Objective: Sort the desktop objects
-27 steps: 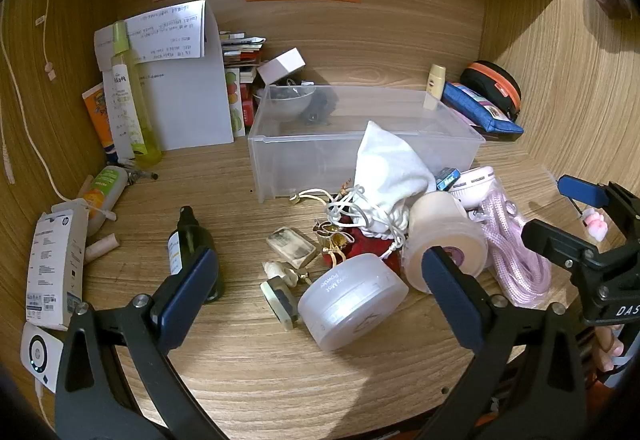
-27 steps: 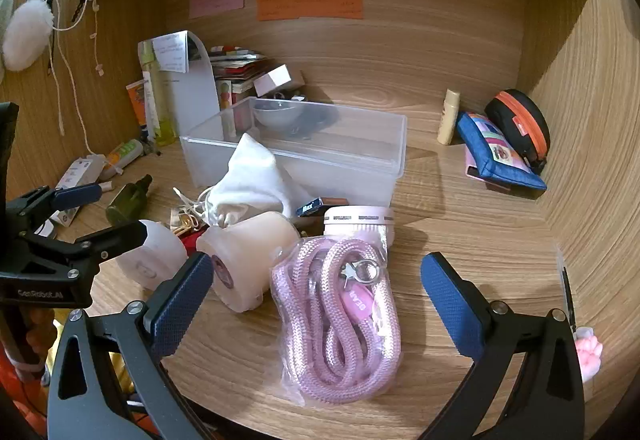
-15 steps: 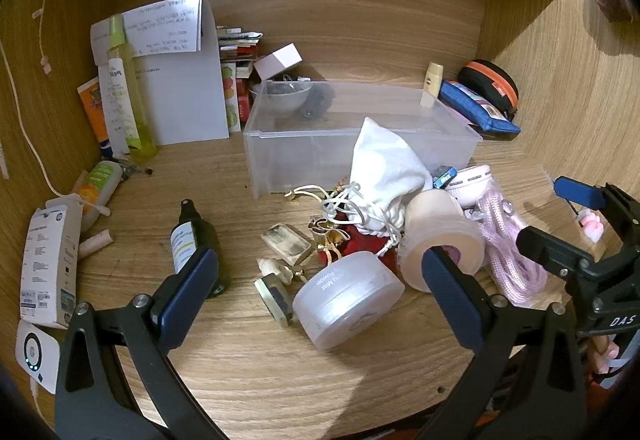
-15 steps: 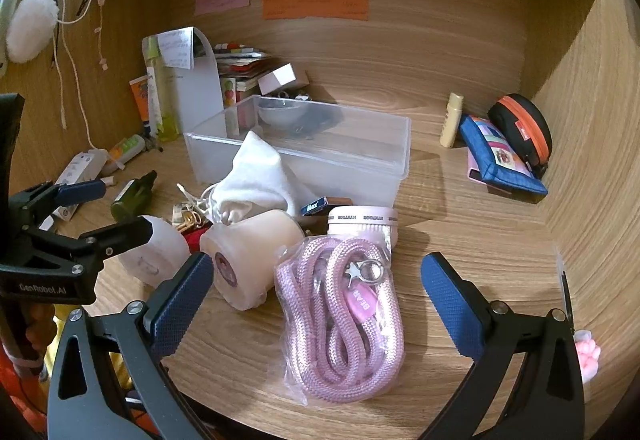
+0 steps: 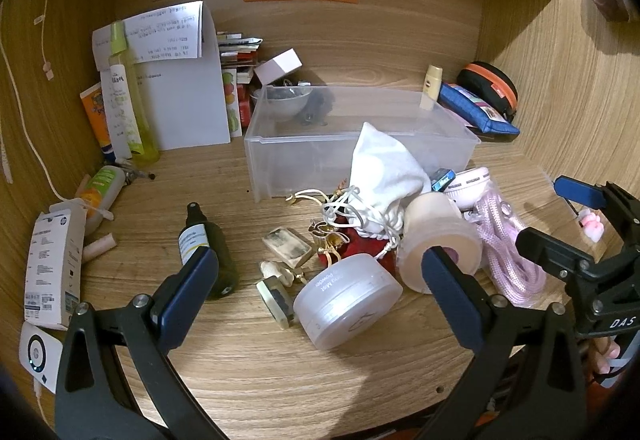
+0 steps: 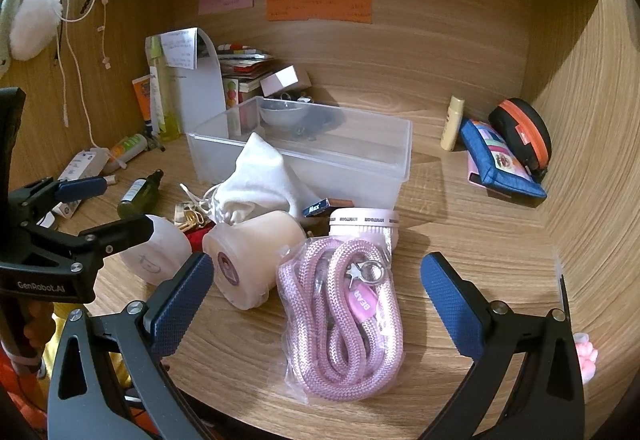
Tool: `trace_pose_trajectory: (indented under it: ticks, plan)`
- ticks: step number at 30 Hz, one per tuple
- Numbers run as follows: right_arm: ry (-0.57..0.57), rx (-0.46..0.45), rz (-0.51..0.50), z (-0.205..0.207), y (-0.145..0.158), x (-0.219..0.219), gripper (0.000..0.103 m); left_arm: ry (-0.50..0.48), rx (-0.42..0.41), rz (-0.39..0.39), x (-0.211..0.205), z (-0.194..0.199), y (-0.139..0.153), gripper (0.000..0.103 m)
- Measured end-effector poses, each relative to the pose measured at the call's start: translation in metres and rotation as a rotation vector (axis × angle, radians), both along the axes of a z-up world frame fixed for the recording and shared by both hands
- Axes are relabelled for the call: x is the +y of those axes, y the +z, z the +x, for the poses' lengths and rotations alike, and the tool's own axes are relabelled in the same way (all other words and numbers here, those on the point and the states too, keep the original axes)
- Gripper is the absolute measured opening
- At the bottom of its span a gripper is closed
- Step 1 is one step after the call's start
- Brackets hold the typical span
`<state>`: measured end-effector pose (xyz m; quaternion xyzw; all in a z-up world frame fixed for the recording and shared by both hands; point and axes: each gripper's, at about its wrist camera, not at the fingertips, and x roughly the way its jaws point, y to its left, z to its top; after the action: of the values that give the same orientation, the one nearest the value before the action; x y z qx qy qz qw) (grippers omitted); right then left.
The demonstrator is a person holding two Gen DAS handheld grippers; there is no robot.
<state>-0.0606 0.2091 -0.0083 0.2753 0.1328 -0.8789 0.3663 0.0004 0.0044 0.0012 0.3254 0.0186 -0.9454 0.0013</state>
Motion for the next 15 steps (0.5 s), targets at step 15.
trace_pose_trajectory:
  ticks: [15]
  plan:
    - [-0.007,0.011,-0.002,-0.0012,0.0008,0.0033,0.103,0.018,0.015,-0.028,-0.0054,0.0018,0.0025,0.103]
